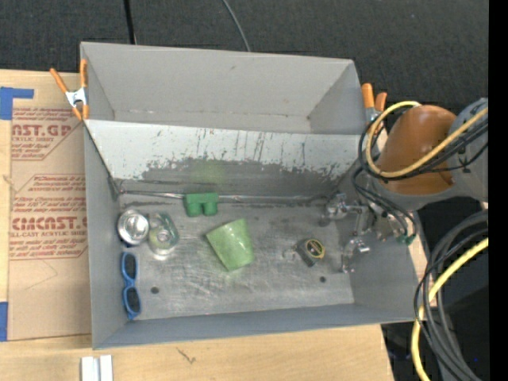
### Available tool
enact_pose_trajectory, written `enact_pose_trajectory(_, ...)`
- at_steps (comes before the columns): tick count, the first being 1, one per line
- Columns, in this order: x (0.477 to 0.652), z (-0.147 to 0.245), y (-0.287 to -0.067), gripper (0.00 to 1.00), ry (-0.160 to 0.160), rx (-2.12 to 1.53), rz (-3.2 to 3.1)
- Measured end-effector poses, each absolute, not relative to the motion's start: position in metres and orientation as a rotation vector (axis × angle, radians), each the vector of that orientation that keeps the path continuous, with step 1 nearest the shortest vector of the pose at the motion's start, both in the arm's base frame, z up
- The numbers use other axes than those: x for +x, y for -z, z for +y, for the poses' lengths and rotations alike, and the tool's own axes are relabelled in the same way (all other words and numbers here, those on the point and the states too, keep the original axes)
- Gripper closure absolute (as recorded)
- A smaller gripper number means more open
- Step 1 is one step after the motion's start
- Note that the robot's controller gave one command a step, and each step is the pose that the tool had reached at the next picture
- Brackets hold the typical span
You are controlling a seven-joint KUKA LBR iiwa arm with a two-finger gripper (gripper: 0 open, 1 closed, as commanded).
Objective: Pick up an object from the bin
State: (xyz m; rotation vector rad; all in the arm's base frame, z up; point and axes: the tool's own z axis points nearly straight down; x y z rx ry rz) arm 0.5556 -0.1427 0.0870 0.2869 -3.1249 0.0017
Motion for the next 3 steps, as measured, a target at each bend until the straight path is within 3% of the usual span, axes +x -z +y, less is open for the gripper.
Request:
enact_pose_trajectory(1, 0.541, -0.100, -0.075, 0.00, -0.001, 0.007, -3.147)
enact_pose_trajectory(2, 0.543, -0.100, -0.077, 1.00, -0.001, 0.008, -3.153)
enact_pose_trajectory(3, 0.540, -0.124, -0.246, 1.00, -0.004, 0.084, -3.150)
